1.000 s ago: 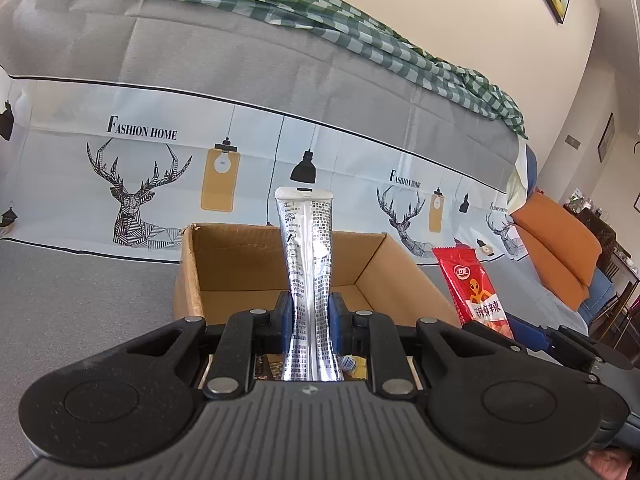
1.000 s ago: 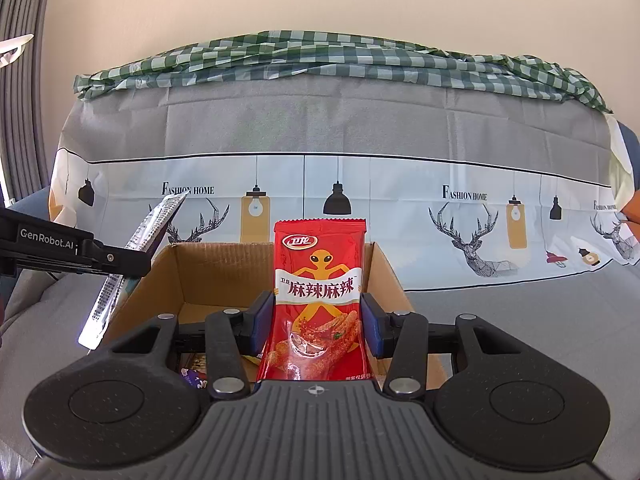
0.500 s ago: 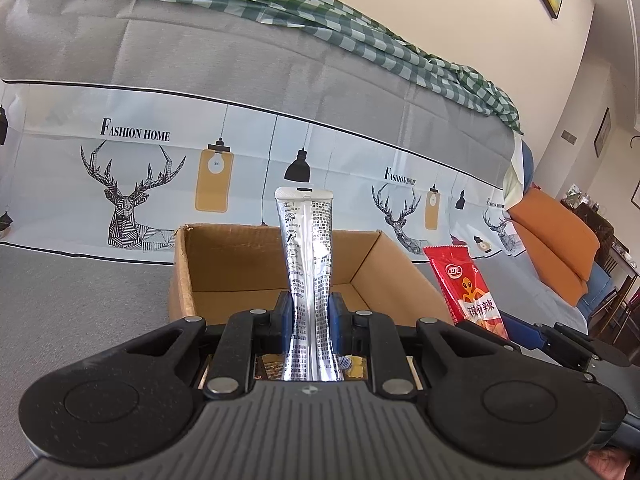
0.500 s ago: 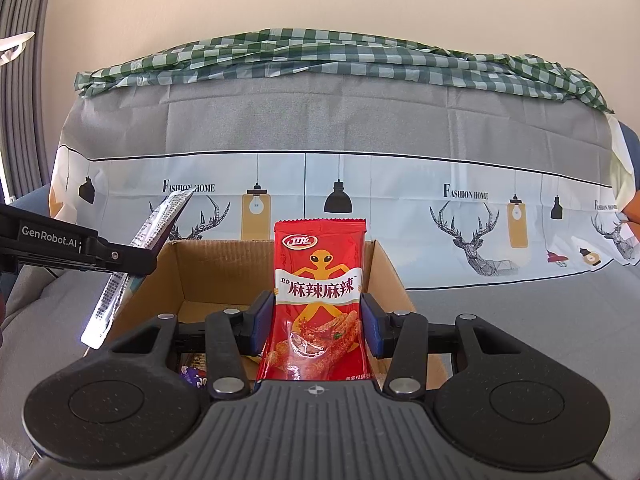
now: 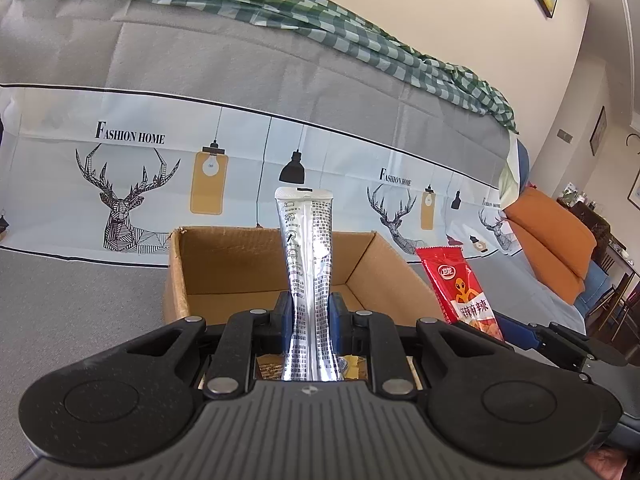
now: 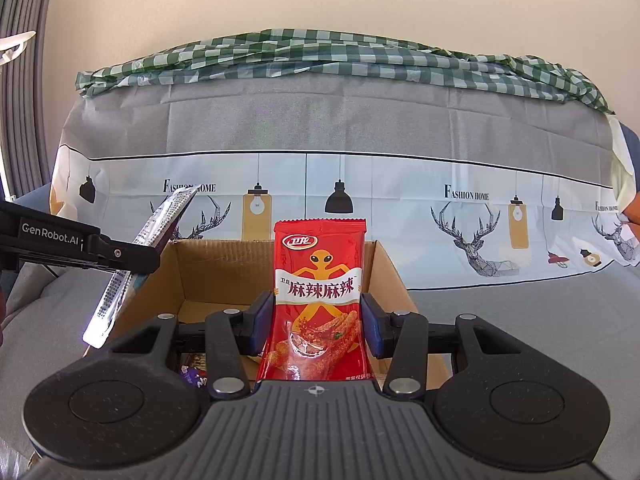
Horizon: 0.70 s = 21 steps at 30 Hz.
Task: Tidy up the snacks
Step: 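Carry the silver packet in the left gripper and red packet in the right over the box, then open both grippers to drop the silver and red packets into the box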
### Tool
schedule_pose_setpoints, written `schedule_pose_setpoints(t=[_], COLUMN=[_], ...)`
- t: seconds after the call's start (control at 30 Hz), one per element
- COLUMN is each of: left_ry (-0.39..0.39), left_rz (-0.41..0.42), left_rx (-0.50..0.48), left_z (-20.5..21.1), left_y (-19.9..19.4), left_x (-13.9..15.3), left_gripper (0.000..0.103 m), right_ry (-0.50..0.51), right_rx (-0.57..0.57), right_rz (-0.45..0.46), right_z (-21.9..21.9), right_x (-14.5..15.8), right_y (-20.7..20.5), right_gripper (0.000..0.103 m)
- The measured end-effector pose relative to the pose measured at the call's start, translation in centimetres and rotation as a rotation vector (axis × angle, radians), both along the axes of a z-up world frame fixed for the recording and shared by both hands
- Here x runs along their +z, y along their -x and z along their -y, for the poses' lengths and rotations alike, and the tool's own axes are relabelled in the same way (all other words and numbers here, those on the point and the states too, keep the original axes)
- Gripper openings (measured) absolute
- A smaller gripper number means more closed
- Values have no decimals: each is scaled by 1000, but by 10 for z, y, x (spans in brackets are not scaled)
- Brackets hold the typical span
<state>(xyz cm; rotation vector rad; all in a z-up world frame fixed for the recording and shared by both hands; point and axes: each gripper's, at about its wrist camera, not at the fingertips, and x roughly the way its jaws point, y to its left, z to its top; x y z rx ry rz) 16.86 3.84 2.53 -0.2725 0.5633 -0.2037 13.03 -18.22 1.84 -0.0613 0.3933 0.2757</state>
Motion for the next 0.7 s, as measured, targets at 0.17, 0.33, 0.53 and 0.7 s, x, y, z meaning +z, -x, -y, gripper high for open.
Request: schedule_pose_setpoints(t=[0.17, 0.33, 0.53, 0.7], left_ry=[2, 1, 7, 25], left_rz=[3, 5, 8, -16], left_rx=[-2, -8, -16, -22], left_z=[0, 1, 0, -1], left_y=[1, 1, 1, -1], left_x=[0, 0, 1, -2], left_gripper=[20, 20, 20, 25], right_ry=[2, 2, 2, 20], right_rx=[5, 4, 9, 11], right_rz=[1, 0, 0, -10], right_z=[0, 0, -1, -3], right_x=[0, 0, -1, -2], right_y=[-1, -1, 0, -2], right_gripper=[48, 48, 48, 59])
